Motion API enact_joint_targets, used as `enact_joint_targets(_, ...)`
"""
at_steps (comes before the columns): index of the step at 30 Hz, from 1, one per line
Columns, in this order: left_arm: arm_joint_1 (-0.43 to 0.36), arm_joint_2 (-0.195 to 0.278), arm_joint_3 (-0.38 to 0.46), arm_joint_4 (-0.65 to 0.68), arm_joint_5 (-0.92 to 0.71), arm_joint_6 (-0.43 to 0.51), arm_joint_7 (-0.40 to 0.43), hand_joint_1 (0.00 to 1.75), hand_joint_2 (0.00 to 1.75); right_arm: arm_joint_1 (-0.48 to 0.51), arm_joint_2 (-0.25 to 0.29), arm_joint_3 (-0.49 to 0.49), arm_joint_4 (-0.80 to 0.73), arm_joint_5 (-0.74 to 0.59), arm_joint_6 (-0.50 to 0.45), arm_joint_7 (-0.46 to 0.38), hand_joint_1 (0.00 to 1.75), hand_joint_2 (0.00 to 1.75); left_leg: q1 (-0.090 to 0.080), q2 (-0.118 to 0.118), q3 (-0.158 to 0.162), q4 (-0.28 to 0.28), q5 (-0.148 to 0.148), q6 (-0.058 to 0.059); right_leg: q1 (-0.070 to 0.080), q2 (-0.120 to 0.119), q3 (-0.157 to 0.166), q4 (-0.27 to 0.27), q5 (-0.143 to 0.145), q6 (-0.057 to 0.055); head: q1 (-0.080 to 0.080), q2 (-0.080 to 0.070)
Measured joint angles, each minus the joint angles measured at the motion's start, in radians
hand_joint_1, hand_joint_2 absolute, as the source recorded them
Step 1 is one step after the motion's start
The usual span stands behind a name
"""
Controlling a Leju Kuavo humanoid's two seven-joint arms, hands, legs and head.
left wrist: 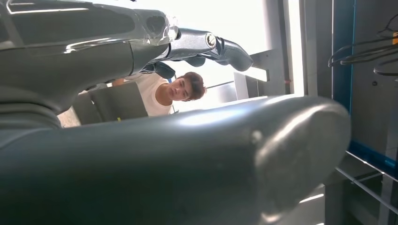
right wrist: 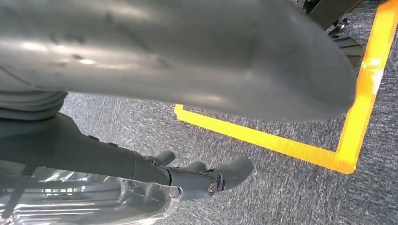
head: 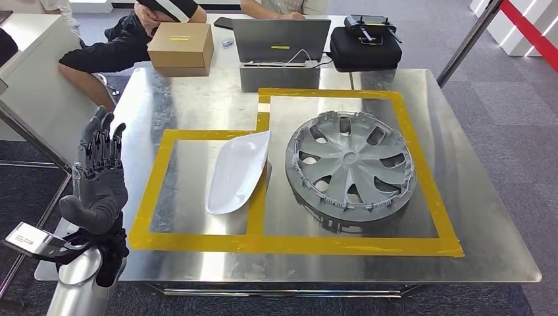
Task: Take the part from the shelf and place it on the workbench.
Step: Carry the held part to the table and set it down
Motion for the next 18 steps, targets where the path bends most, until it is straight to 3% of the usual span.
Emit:
enact_joint_targets(2, 0.002, 0.0, 0.0, -0.004, -0.001, 0.0, 0.0, 0.0, 0.0, 0.0, 0.001, 0.0, 0.0, 0.001, 0.0, 0.0, 0.0, 0.0, 0.002, 0.002, 0.003, -0.006, 0.005, 0.008, -0.001, 0.0, 0.003, 0.0, -0.001, 0.007, 0.0, 0.0)
enact_joint_targets(4, 0.006, -0.002, -0.004, -0.013, -0.005, 0.0, 0.0, 0.0, 0.0, 0.0, 0.0, 0.0, 0.0, 0.003, 0.001, 0.0, 0.0, 0.0, 0.009, 0.006, 0.008, -0.018, 0.012, 0.018, 0.001, -0.002, -0.01, 0.036, -0.029, 0.01, 0.001, 0.0)
enact_joint_targets(7, 0.023, -0.004, -0.011, -0.022, -0.009, 0.0, -0.001, 0.0, 0.0, 0.0, -0.003, 0.0, 0.0, 0.007, 0.001, -0.001, 0.0, 0.0, 0.012, 0.012, 0.008, -0.023, 0.016, 0.022, 0.002, -0.003, -0.093, 0.218, -0.124, 0.013, 0.002, 0.0)
enact_joint_targets(8, 0.03, -0.004, -0.013, -0.023, -0.008, -0.002, -0.001, 0.0, 0.0, 0.0, -0.004, 0.0, 0.0, 0.009, 0.001, -0.002, 0.0, 0.0, 0.012, 0.013, 0.008, -0.023, 0.016, 0.021, 0.002, -0.003, -0.116, 0.269, -0.138, 0.014, 0.001, 0.0)
enact_joint_targets(9, 0.037, -0.004, -0.014, -0.024, -0.005, -0.004, -0.001, 0.0, 0.0, 0.001, -0.005, 0.0, 0.0, 0.009, 0.001, -0.003, 0.0, 0.0, 0.013, 0.013, 0.008, -0.023, 0.017, 0.02, 0.001, -0.003, -0.123, 0.283, -0.131, 0.015, 0.001, 0.0)
enact_joint_targets(10, 0.044, -0.004, -0.014, -0.025, -0.002, -0.006, -0.001, 0.0, 0.0, 0.001, -0.006, 0.0, 0.0, 0.01, 0.001, -0.004, 0.0, 0.0, 0.015, 0.014, 0.007, -0.022, 0.018, 0.018, -0.001, -0.003, -0.108, 0.254, -0.104, 0.016, 0.001, 0.0)
enact_joint_targets(12, 0.054, -0.005, -0.014, -0.028, 0.006, -0.01, -0.001, 0.0, 0.0, -0.001, -0.009, 0.0, 0.0, 0.01, 0.001, -0.006, 0.0, 0.0, 0.018, 0.013, 0.007, -0.019, 0.02, 0.009, -0.005, -0.004, -0.038, 0.112, -0.037, 0.018, 0.002, 0.0)
enact_joint_targets(14, 0.062, -0.005, -0.013, -0.034, 0.011, -0.012, -0.001, 0.0, 0.0, -0.002, -0.01, 0.0, 0.0, 0.015, 0.001, -0.006, 0.0, 0.0, 0.017, 0.01, 0.004, -0.015, 0.024, -0.004, -0.003, 0.0, 0.007, 0.021, 0.001, 0.013, 0.001, 0.0)
enact_joint_targets(18, 0.093, -0.004, 0.0, -0.052, 0.015, -0.023, -0.002, 0.0, 0.0, -0.005, -0.01, 0.003, 0.0, 0.031, 0.003, -0.005, 0.0, 0.0, 0.018, 0.005, -0.007, -0.01, 0.029, -0.032, 0.0, 0.002, -0.008, 0.014, 0.016, -0.019, -0.002, 0.0)
